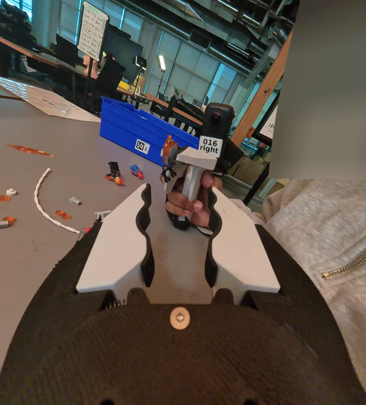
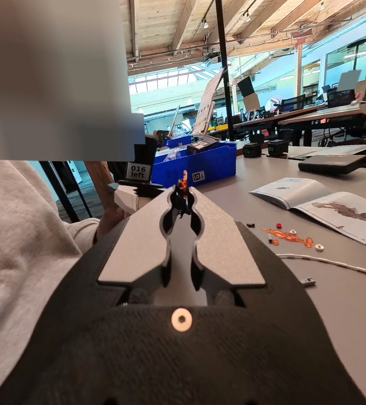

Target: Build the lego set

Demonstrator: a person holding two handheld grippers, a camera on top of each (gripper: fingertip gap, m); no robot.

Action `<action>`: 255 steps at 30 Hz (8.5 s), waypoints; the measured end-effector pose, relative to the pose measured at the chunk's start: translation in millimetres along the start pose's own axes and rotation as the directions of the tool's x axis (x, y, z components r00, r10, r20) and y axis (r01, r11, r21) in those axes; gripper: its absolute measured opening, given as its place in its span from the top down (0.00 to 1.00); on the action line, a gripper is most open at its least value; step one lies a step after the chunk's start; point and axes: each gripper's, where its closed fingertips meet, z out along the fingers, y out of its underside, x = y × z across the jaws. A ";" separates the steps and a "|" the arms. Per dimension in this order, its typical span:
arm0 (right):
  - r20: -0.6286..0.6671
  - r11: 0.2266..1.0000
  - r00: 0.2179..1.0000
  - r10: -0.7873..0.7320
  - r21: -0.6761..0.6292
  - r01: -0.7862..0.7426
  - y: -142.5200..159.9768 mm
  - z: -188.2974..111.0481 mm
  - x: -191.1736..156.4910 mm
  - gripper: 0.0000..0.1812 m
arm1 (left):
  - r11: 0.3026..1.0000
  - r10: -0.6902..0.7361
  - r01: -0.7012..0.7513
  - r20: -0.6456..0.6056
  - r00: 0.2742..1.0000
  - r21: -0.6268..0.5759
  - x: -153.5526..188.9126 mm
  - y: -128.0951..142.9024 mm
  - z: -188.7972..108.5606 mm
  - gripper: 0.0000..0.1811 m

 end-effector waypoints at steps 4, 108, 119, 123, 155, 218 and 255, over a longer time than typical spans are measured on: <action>-0.002 1.000 1.000 -0.026 -0.008 0.026 1.4 0.8 -3.1 0.96 | 1.000 0.013 -0.013 -0.001 1.000 -0.007 2.2 1.4 0.4 0.73; 0.057 0.990 0.998 -0.014 -0.140 0.022 23.3 13.1 -22.7 0.89 | 0.945 -0.261 0.302 -0.271 0.927 0.122 6.2 -23.1 -23.0 0.91; 0.078 0.997 0.997 0.019 -0.076 -0.013 14.3 8.4 -23.1 0.93 | 0.937 -0.301 0.339 -0.293 0.908 0.089 6.8 -18.9 -19.1 0.90; 0.089 0.997 0.995 0.040 -0.075 -0.034 12.5 4.6 -20.8 0.93 | 0.934 -0.319 0.351 -0.293 0.901 0.063 6.7 -15.3 -16.1 0.85; 0.247 0.835 0.954 -0.168 -0.479 0.271 71.8 -26.0 -32.5 0.92 | 0.904 -0.129 0.087 -0.074 0.989 -0.418 9.8 57.0 0.9 0.87; -0.118 0.763 0.993 0.018 -0.640 -0.090 83.6 -35.7 55.1 0.89 | 0.949 -0.164 0.140 -0.063 0.984 -0.281 -70.4 -6.3 -33.2 0.92; 0.107 0.668 0.892 -0.439 -0.625 0.404 84.3 -39.6 40.7 0.94 | 0.932 -0.089 0.060 -0.065 0.994 -0.359 -64.9 11.1 -30.0 0.92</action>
